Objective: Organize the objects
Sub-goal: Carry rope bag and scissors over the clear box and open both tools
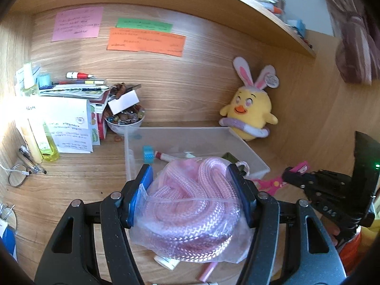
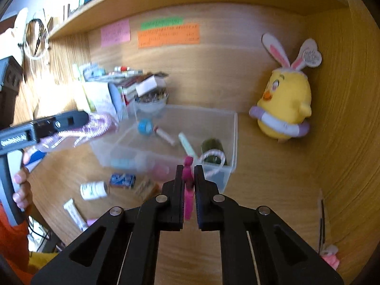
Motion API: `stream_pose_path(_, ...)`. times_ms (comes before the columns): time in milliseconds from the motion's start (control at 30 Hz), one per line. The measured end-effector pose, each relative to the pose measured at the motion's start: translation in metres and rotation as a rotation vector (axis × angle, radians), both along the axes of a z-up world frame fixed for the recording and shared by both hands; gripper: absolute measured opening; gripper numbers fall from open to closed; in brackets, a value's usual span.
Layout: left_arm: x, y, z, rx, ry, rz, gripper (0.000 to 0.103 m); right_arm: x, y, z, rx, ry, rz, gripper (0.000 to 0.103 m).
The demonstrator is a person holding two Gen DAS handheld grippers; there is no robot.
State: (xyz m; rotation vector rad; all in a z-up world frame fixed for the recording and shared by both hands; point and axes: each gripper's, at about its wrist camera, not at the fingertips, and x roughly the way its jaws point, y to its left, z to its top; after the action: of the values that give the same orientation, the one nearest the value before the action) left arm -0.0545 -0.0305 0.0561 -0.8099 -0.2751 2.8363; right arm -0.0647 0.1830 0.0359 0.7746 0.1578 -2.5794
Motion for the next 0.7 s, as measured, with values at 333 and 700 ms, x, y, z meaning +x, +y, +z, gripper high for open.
stream_pose_path(333,-0.036,-0.020,-0.006,0.038,-0.041,0.043,0.063,-0.007,-0.007,0.031,-0.027,0.075,0.005,0.005)
stream_pose_path(700,-0.074,-0.025,-0.017,0.042,-0.103,0.039,0.063,-0.022,-0.014,0.072,-0.016,0.192,-0.037,0.005)
